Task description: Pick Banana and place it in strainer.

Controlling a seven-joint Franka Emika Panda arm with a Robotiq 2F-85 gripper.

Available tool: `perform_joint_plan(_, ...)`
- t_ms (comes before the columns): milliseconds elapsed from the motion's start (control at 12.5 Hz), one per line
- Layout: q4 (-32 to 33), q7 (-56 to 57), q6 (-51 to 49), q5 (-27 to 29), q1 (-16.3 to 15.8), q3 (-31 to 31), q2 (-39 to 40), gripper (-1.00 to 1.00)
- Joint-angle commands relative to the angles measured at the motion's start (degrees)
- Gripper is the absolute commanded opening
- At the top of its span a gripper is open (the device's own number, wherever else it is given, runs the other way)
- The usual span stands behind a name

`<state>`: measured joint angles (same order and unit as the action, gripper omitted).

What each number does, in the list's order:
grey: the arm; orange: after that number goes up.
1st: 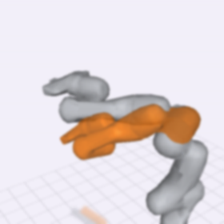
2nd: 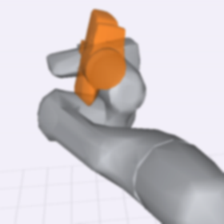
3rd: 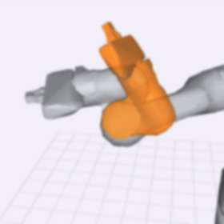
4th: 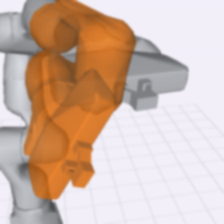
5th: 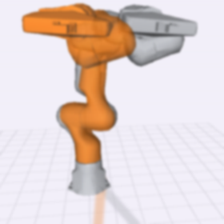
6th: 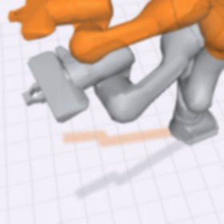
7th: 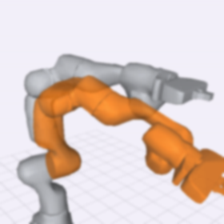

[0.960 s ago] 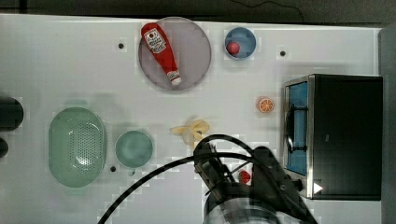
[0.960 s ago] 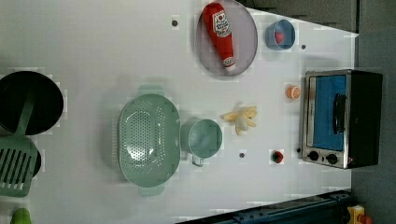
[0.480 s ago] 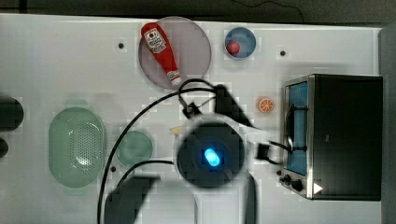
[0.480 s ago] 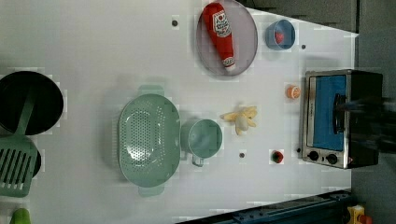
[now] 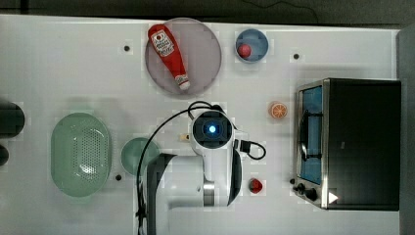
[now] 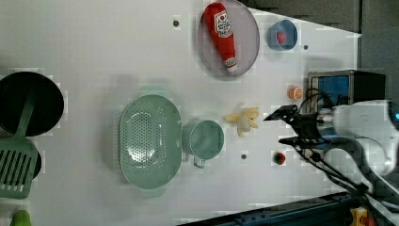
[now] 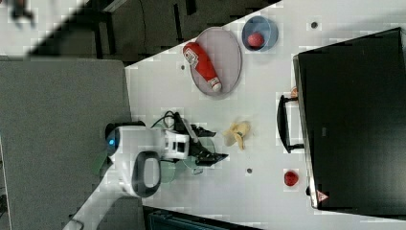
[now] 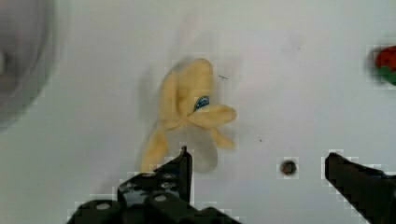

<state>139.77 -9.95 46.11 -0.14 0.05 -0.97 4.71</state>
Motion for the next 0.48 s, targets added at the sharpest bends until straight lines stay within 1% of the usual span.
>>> perform_joint_plan(80, -0.08, -2.28, 10.84, -1.34, 0.13, -2.16, 2.36, 1.0)
perform_joint_plan(240, 0.97, -2.29, 18.46, -1.34, 0.12, -2.86, 7.61, 1.0)
perform_joint_plan(480, 1.72, -2.29, 25.32, -1.34, 0.09, -3.37, 13.82, 1.0)
